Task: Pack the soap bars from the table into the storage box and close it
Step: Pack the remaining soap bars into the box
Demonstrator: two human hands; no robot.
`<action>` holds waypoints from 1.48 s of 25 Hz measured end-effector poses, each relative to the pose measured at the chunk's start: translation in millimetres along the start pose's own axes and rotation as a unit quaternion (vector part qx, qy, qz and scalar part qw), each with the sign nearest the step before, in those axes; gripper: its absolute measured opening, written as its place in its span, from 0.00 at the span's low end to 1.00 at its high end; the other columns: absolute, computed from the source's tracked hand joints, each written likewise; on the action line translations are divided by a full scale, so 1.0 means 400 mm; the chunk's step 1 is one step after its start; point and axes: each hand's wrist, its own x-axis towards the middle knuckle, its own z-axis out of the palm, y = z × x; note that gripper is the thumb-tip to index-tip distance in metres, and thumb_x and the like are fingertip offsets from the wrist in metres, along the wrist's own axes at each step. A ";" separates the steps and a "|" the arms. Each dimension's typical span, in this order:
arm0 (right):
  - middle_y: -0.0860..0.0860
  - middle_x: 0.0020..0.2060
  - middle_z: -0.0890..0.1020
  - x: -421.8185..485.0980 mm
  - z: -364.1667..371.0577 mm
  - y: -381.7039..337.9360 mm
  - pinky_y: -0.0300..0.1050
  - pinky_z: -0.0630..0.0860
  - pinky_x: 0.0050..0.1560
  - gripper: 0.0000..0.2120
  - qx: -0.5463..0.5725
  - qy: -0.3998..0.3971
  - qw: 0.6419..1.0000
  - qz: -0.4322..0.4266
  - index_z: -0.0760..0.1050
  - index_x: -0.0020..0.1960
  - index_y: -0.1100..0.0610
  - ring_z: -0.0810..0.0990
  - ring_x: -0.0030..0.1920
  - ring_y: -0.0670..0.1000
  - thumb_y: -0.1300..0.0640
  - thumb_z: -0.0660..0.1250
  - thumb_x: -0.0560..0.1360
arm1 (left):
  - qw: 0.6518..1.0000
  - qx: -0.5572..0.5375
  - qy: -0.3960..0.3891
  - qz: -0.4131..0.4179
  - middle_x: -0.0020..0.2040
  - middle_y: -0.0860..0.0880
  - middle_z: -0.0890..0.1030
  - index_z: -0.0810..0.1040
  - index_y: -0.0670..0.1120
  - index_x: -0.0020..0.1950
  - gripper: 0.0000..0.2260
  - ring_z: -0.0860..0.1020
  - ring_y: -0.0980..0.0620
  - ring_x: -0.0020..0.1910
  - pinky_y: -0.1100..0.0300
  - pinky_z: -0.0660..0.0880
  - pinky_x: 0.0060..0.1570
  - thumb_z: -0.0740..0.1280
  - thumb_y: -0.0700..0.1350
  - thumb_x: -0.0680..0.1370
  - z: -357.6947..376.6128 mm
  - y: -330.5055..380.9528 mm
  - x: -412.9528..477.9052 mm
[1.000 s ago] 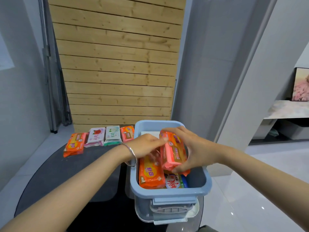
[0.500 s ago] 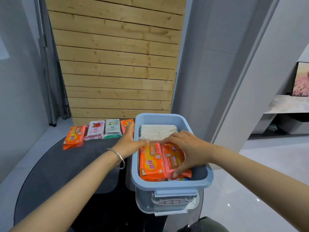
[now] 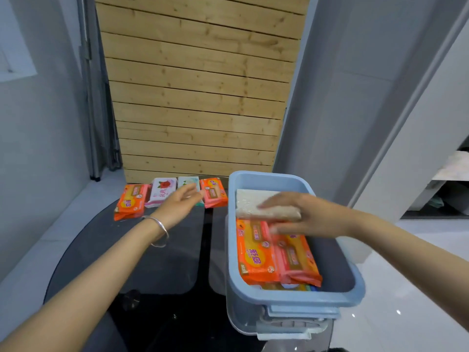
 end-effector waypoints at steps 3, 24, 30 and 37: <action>0.39 0.60 0.77 0.113 -0.041 -0.024 0.39 0.69 0.66 0.20 0.048 0.129 0.990 -0.022 0.75 0.63 0.46 0.73 0.61 0.38 0.45 0.69 0.72 | 0.997 0.034 0.065 -0.006 0.70 0.45 0.71 0.67 0.44 0.70 0.24 0.71 0.49 0.66 0.55 0.69 0.64 0.66 0.48 0.76 -0.091 -0.055 0.065; 0.56 0.72 0.69 0.833 0.087 0.011 0.56 0.65 0.71 0.50 -0.041 -0.250 0.921 0.296 0.50 0.77 0.56 0.70 0.70 0.57 0.40 0.73 0.66 | 0.952 0.270 0.118 -0.076 0.71 0.43 0.66 0.58 0.47 0.72 0.49 0.67 0.43 0.67 0.45 0.70 0.64 0.73 0.67 0.59 -0.303 -0.337 0.318; 0.54 0.69 0.71 0.873 0.133 -0.007 0.56 0.71 0.65 0.54 -0.174 -0.284 0.918 0.214 0.52 0.75 0.51 0.73 0.66 0.59 0.38 0.77 0.59 | 0.908 0.412 -0.040 -0.070 0.78 0.46 0.44 0.41 0.53 0.76 0.56 0.45 0.40 0.76 0.38 0.53 0.72 0.70 0.70 0.59 -0.285 -0.298 0.372; 0.59 0.65 0.75 0.850 0.122 0.019 0.55 0.75 0.64 0.41 -0.001 -0.299 0.877 0.376 0.67 0.69 0.60 0.76 0.64 0.60 0.52 0.80 0.61 | 0.938 0.324 0.039 -0.119 0.69 0.42 0.66 0.52 0.44 0.73 0.54 0.68 0.43 0.67 0.48 0.70 0.63 0.77 0.61 0.58 -0.297 -0.325 0.342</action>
